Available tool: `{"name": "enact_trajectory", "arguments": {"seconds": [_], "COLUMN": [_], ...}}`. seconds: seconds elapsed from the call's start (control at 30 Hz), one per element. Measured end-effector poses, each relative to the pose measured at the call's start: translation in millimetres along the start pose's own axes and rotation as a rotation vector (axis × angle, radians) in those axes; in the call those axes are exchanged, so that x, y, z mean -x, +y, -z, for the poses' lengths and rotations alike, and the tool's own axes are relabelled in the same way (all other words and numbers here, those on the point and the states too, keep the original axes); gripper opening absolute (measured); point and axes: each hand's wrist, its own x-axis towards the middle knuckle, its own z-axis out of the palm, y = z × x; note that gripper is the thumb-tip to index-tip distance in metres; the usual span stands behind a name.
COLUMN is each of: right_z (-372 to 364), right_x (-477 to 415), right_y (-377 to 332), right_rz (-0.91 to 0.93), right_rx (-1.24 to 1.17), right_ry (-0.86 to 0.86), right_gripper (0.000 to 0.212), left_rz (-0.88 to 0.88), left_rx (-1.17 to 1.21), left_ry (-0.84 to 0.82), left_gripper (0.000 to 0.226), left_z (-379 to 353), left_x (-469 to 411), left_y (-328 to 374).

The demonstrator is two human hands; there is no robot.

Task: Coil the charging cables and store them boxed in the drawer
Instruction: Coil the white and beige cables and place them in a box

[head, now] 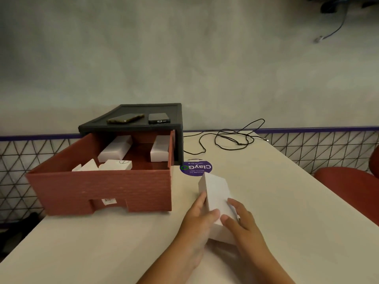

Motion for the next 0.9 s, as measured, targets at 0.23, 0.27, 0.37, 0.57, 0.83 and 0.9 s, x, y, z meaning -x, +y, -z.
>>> {"name": "enact_trajectory", "arguments": {"seconds": [0.23,0.27,0.37,0.57,0.83,0.9], "right_z": [-10.5,-10.8,-18.6,-55.5,-76.3,-75.7], "right_x": [-3.8,-7.7,-24.3,-66.4,-90.6,-89.1], "right_y": [-49.6,-63.3,-102.6,-145.2,-109.6,-98.6], "right_rz": [0.273,0.328,0.476,0.527,0.378,0.377], "right_rx": [-0.21,-0.19,-0.126,0.022,0.242,0.195], "right_ry": [0.049,0.043,-0.024,-0.198,-0.268,-0.294], "right_gripper": [0.044,0.046,0.046,0.045,0.029,0.024], "left_rz": [-0.294,-0.313,-0.333,-0.147,0.229,0.295], "left_rx": [-0.177,-0.159,-0.116,-0.066,-0.369,-0.514], "left_ry": [0.077,0.072,0.055,0.269,0.226,0.075], "left_gripper": [0.056,0.056,0.057,0.034,0.02,0.035], "left_z": [13.6,18.0,36.8,104.9,153.3,160.5], "left_x": [10.5,11.2,10.8,-15.8,-82.2,-93.2], "left_y": [67.7,81.9,123.7,181.6,152.3,149.2]}}
